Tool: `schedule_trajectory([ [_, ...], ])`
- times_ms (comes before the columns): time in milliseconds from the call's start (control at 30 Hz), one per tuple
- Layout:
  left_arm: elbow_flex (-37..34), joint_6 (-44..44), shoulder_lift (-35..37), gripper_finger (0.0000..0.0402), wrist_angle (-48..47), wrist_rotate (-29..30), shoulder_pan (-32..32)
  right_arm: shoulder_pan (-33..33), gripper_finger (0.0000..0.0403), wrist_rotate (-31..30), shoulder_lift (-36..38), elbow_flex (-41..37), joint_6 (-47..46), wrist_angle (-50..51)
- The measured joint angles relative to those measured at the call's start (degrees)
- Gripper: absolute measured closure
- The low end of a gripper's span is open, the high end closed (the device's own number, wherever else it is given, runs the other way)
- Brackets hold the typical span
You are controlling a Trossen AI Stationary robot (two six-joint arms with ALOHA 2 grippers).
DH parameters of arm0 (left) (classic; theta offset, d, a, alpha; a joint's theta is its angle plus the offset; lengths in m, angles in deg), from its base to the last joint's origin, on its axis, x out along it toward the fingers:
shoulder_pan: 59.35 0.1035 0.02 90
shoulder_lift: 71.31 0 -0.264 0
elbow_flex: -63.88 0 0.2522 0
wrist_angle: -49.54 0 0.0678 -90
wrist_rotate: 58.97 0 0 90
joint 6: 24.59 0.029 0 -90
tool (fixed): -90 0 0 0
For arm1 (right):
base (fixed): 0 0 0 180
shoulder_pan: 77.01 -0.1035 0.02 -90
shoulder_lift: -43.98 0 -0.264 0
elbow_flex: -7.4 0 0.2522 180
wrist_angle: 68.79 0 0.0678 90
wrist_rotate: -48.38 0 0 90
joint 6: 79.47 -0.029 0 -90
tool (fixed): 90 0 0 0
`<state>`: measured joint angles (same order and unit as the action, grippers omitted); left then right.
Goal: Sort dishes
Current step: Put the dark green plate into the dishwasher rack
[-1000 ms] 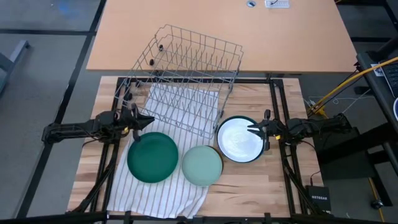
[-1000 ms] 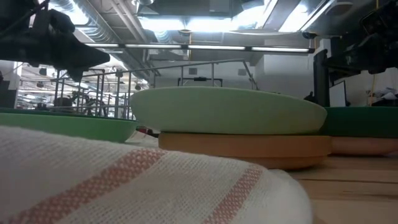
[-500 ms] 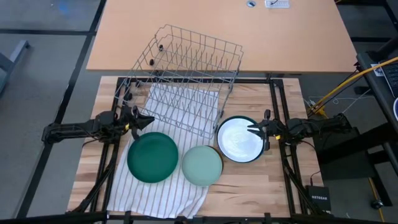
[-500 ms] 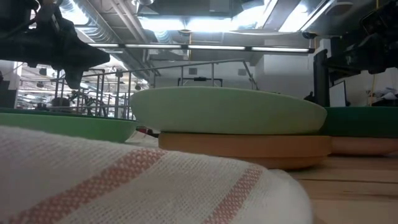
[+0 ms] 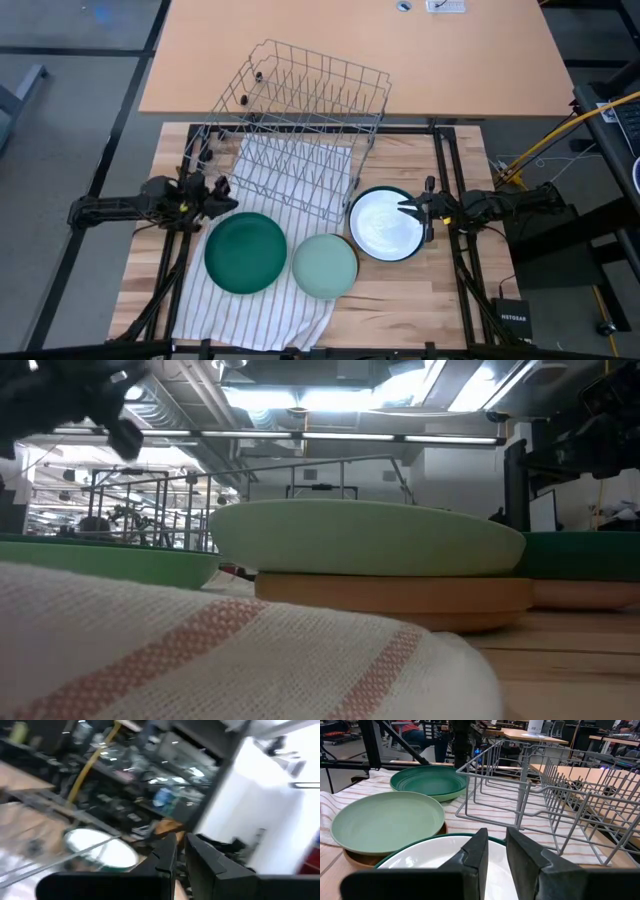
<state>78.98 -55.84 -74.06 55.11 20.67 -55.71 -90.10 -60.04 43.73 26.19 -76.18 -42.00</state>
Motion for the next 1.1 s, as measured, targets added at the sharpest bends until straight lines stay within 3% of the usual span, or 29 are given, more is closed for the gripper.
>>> schedule_trajectory([
  [167,2.4,2.0,-2.7,0.0373,0.5,-0.2,-4.8,0.0,0.0331,0.0,0.0,0.0,0.0,0.0],
  [333,6.9,5.5,-10.4,0.0373,0.2,-0.1,-9.4,0.0,0.0331,0.0,0.0,0.0,0.0,0.0],
  [533,16.6,7.5,-25.1,0.0373,-15.3,0.0,-14.9,0.0,0.0331,0.0,0.0,0.0,0.0,0.0],
  [800,30.1,3.0,-45.0,0.0373,-32.9,-0.6,-22.1,0.0,0.0331,0.0,0.0,0.0,0.0,0.0],
  [1100,34.4,-10.6,-58.9,0.0367,-33.9,-7.8,-29.9,0.0,0.0331,0.0,0.0,0.0,0.0,0.0],
])
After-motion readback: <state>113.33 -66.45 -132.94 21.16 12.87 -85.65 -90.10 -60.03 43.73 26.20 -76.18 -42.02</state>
